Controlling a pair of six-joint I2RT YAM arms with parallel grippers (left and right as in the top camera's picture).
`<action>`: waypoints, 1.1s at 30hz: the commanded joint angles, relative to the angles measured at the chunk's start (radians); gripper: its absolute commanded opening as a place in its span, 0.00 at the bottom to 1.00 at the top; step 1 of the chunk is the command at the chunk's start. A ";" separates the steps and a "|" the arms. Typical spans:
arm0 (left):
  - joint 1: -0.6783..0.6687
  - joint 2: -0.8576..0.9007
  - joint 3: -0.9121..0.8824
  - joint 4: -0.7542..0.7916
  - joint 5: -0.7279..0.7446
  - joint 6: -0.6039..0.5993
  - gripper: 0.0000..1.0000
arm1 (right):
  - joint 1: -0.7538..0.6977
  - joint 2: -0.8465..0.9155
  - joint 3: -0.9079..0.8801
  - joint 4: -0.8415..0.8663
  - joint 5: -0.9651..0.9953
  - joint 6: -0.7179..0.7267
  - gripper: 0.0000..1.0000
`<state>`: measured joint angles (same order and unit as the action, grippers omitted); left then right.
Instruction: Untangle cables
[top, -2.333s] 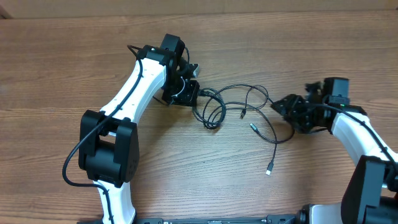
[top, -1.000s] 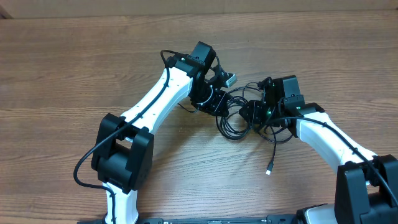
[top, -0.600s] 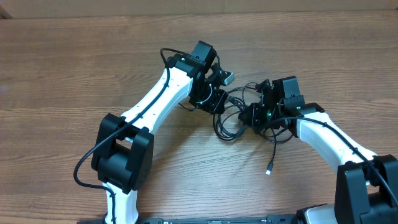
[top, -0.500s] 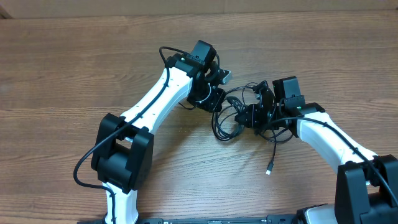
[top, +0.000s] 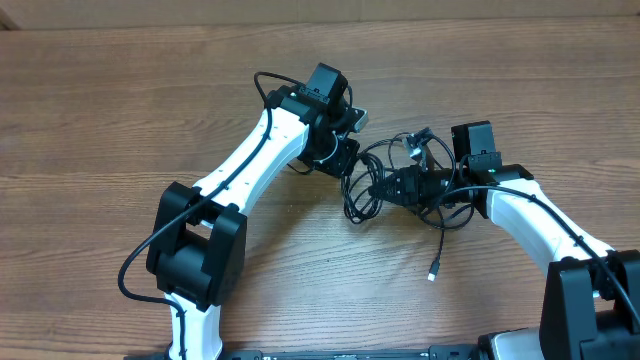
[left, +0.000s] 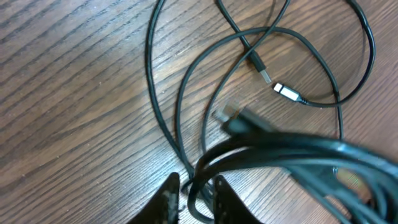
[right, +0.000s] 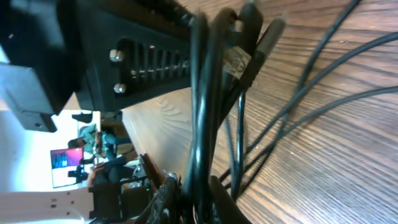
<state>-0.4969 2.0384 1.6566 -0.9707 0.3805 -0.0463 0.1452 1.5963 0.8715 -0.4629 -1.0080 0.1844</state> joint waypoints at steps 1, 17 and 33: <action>0.000 -0.017 0.003 0.008 -0.006 -0.006 0.20 | -0.001 -0.003 0.021 0.004 -0.038 -0.011 0.09; 0.000 -0.014 0.001 0.007 0.011 0.025 0.33 | -0.001 -0.003 0.021 -0.012 -0.064 0.032 0.04; -0.001 -0.014 0.001 -0.006 0.012 0.047 0.26 | -0.001 -0.003 0.021 0.152 -0.269 0.187 0.04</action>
<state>-0.4969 2.0384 1.6566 -0.9791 0.3813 -0.0185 0.1455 1.5963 0.8715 -0.3260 -1.1572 0.3519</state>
